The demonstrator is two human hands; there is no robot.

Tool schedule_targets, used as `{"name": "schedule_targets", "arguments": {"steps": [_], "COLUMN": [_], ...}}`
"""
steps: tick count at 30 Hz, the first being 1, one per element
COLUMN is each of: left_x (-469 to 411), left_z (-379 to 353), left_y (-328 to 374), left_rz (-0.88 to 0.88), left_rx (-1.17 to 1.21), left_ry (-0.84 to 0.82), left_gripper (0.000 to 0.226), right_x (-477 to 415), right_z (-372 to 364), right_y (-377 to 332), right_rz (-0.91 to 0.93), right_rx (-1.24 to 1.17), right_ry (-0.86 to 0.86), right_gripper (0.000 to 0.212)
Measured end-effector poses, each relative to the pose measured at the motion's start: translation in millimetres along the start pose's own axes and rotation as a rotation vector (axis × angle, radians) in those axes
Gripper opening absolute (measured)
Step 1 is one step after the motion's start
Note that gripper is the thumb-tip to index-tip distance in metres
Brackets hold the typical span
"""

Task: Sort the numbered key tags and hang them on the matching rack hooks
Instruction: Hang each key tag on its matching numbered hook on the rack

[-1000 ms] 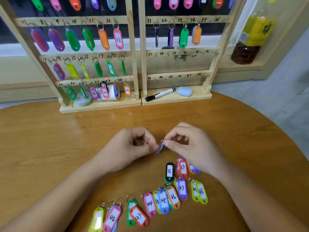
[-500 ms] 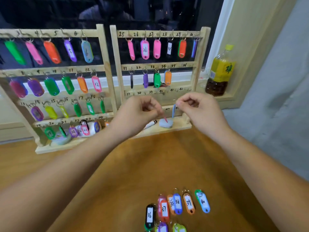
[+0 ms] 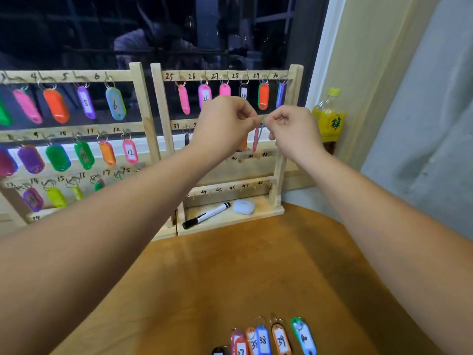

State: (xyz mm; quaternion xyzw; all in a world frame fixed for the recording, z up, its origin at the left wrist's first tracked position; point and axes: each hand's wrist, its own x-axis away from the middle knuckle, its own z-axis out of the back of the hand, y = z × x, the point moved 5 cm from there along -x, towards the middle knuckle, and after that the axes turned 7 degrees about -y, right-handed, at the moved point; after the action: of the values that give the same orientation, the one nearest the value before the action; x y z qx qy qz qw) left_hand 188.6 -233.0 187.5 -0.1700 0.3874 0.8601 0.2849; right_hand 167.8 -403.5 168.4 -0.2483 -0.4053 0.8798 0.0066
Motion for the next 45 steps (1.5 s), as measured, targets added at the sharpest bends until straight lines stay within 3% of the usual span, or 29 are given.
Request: {"name": "schedule_targets", "arguments": {"steps": [12, 18, 21, 29, 35, 45], "left_x": [-32, -36, -33, 40, 144, 272], "left_z": [-12, -19, -19, 8, 11, -20], "left_y": [14, 15, 14, 32, -5, -82], "left_rz": [-0.002, 0.022, 0.031, -0.111, 0.025, 0.262], "left_rx": [-0.251, -0.352, -0.298, -0.103, -0.036, 0.001], "left_ry": [0.015, -0.024, -0.014, 0.033, -0.112, -0.474], "left_gripper": [0.010, 0.023, 0.013, 0.007, 0.008, 0.001], "right_x": [8, 33, 54, 133, 194, 261], "right_z": [-4, 2, -1, -27, -55, -90], "right_y": [6, 16, 14, 25, 33, 39], "right_rz": [-0.024, -0.044, -0.018, -0.025, -0.054, -0.009], "right_rx": [-0.008, -0.038, -0.034, -0.136, -0.136, 0.075], "right_ry": [0.022, 0.093, 0.074, -0.119, -0.316, -0.684], "right_gripper": [0.015, 0.015, 0.013, 0.014, 0.011, 0.006]}}
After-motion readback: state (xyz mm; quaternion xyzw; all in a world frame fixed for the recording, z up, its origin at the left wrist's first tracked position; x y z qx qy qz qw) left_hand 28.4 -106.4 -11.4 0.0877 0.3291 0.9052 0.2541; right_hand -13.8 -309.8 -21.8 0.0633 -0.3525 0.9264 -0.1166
